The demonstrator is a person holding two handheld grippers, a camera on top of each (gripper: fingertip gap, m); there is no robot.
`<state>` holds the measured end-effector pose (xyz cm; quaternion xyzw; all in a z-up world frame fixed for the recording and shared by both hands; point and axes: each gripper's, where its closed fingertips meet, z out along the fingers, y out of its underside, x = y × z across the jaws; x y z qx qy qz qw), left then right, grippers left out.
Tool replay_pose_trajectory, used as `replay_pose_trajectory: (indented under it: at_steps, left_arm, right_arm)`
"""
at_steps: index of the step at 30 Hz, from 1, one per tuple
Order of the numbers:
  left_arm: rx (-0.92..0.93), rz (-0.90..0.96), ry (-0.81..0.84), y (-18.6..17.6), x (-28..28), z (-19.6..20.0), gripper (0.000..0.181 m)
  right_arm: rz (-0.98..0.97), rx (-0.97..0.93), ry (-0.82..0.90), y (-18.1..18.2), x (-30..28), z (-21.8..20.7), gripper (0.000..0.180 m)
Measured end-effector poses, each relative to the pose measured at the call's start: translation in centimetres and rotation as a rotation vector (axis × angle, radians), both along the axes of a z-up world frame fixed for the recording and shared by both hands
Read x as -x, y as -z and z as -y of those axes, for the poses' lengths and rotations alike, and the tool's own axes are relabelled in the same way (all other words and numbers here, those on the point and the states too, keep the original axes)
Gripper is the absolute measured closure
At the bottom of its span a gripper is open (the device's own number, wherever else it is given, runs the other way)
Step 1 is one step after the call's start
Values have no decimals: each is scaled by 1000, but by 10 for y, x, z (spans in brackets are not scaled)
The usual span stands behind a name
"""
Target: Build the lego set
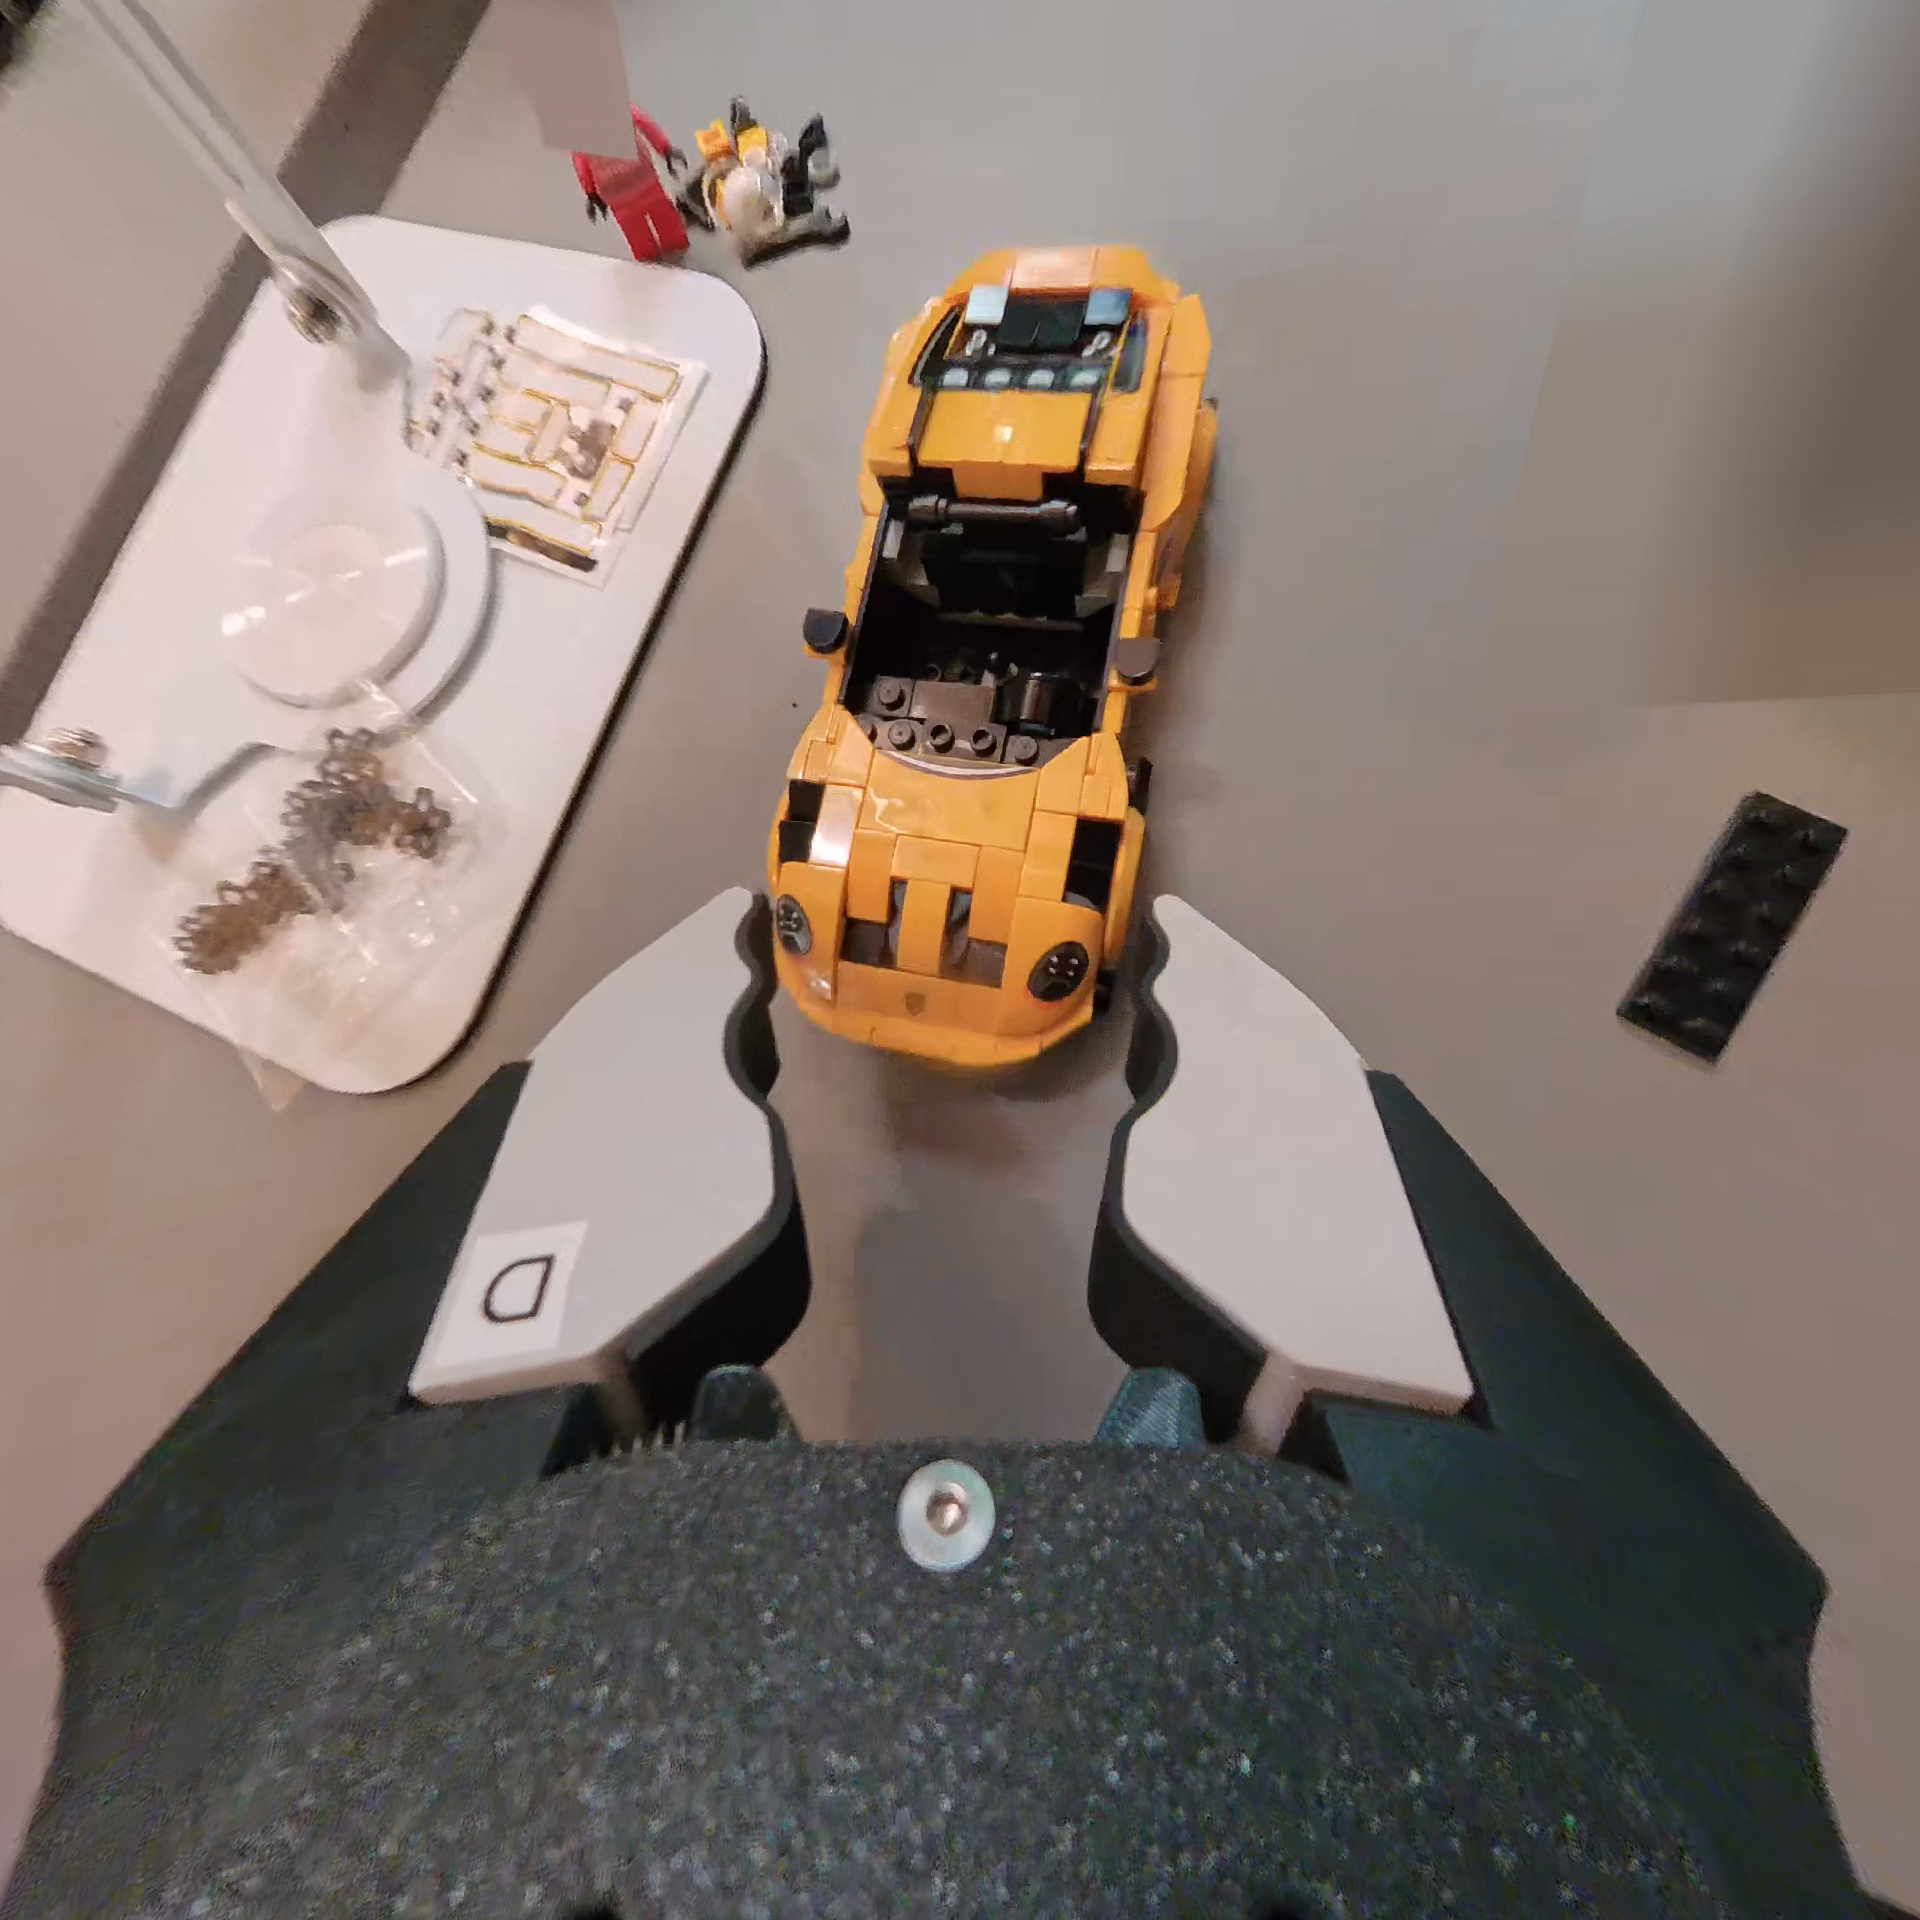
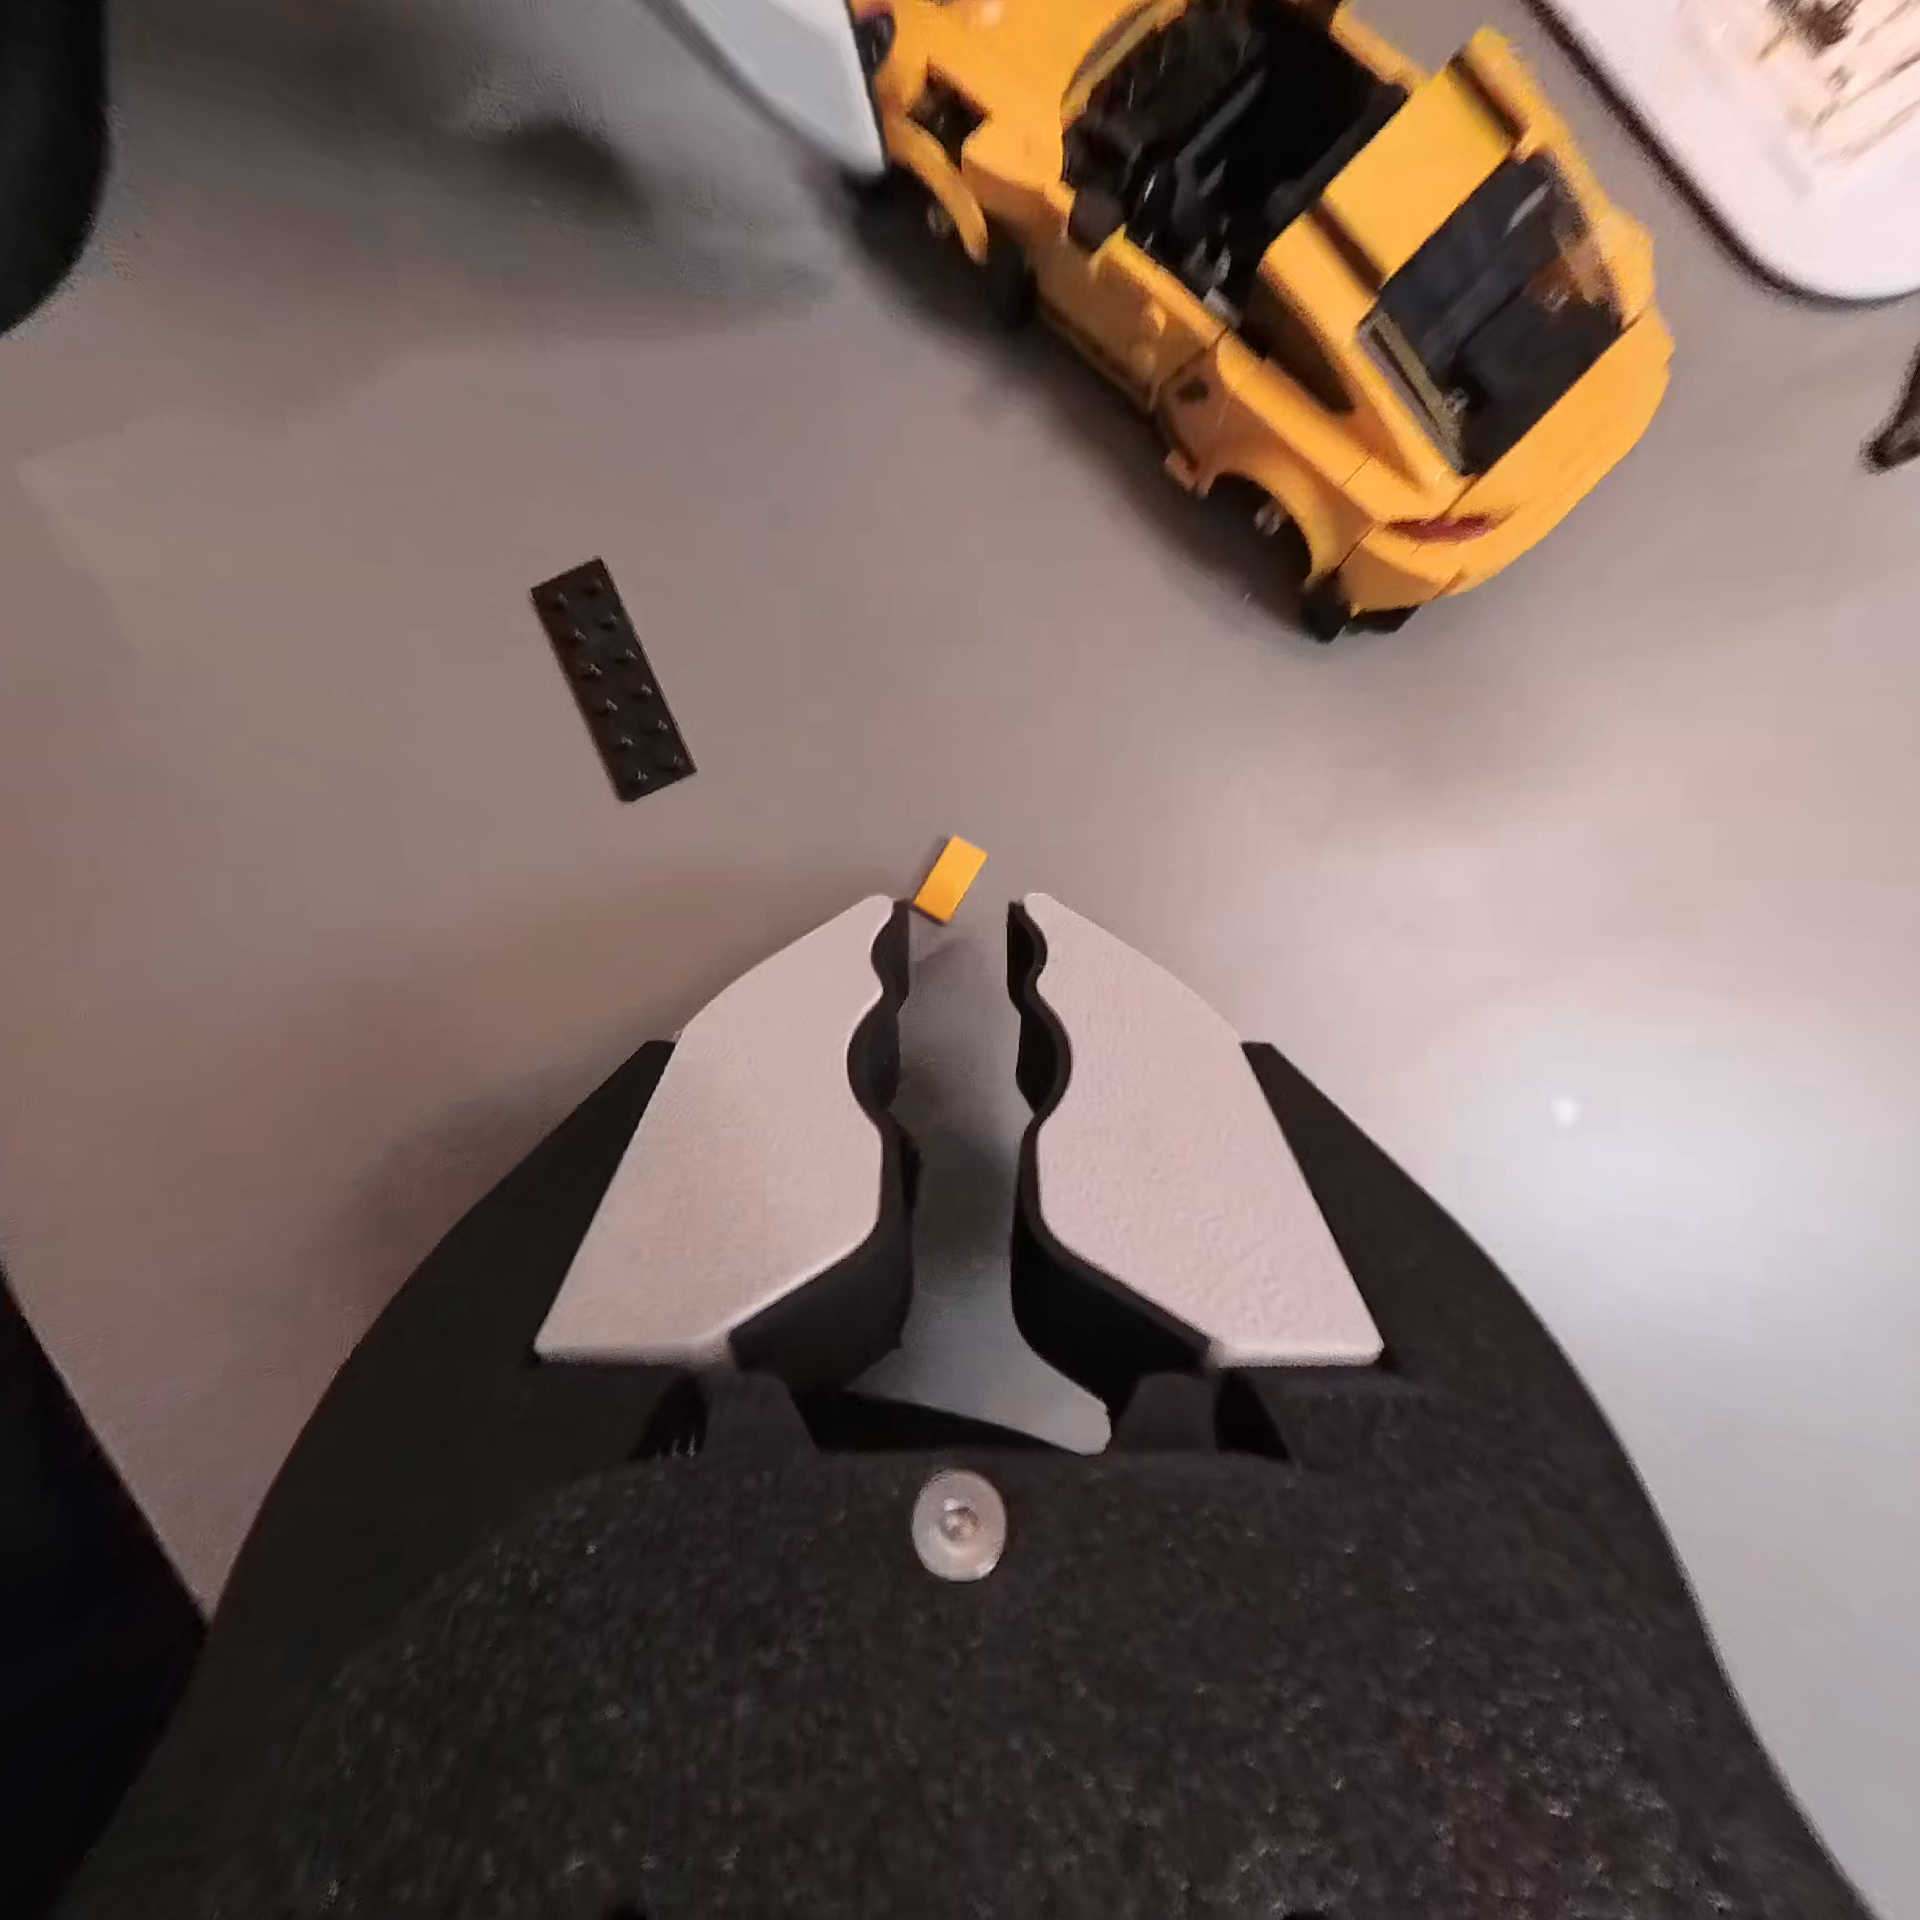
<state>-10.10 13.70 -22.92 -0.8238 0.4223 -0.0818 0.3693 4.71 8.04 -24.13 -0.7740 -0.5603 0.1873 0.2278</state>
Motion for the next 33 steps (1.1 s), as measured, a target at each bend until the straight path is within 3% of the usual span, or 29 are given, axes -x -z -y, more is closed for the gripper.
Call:
replay_pose_trajectory:
  at_steps: [4,9,13,22,33]
  left_arm:
    - [-29,22,141,-21,-18,34,137]
    - [88,-7,371,0,-49,81,132]
    - [188,-61,436,23,-58,101,136]
    - [313,-12,393,27,-76,113,165]
    - [334,27,281,27,-89,109,165]
  right_arm:
    - [52,46,15,11,3,3,159]
    - [114,60,-10,15,6,-4,164]
    - [154,45,-61,16,5,-7,172]
    - [112,-40,-201,12,12,0,173]
    - [-42,-50,-336,-16,23,40,172]
